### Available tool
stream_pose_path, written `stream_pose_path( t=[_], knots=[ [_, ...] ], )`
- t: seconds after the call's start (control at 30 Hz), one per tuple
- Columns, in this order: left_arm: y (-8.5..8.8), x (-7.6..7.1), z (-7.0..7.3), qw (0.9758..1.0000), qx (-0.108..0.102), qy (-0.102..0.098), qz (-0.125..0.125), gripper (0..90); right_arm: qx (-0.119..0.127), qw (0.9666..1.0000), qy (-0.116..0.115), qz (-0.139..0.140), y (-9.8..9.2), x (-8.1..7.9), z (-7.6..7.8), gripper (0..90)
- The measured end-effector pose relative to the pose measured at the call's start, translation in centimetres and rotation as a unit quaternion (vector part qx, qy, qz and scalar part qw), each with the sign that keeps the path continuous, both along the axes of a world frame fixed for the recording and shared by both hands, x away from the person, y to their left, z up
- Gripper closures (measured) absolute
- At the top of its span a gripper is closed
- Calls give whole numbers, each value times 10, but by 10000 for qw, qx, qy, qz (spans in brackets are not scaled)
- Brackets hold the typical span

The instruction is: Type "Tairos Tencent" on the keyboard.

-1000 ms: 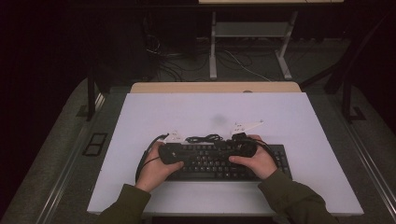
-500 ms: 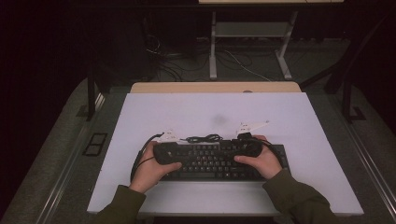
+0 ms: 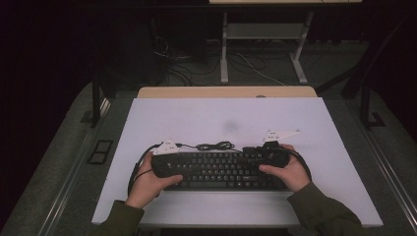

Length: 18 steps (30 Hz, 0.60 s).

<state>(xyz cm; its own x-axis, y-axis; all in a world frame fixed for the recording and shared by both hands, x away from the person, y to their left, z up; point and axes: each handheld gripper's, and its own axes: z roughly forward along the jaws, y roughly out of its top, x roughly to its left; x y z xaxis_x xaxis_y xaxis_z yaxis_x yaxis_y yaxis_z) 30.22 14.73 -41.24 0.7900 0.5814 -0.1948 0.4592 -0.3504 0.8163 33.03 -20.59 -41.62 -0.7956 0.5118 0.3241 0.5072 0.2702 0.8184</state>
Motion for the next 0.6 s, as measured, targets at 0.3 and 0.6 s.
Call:
stream_pose_path(
  t=[0.3, 0.6],
  knots=[
    [15, -8, 2, 9999, -88, -42, 101, 440, -107, 9996, -26, -249, -28, -14, -4, 411],
    [23, -13, -4, 9998, -114, -27, 135, 446, -134, 9988, -46, -470, -56, -31, -7, 411]
  ],
)
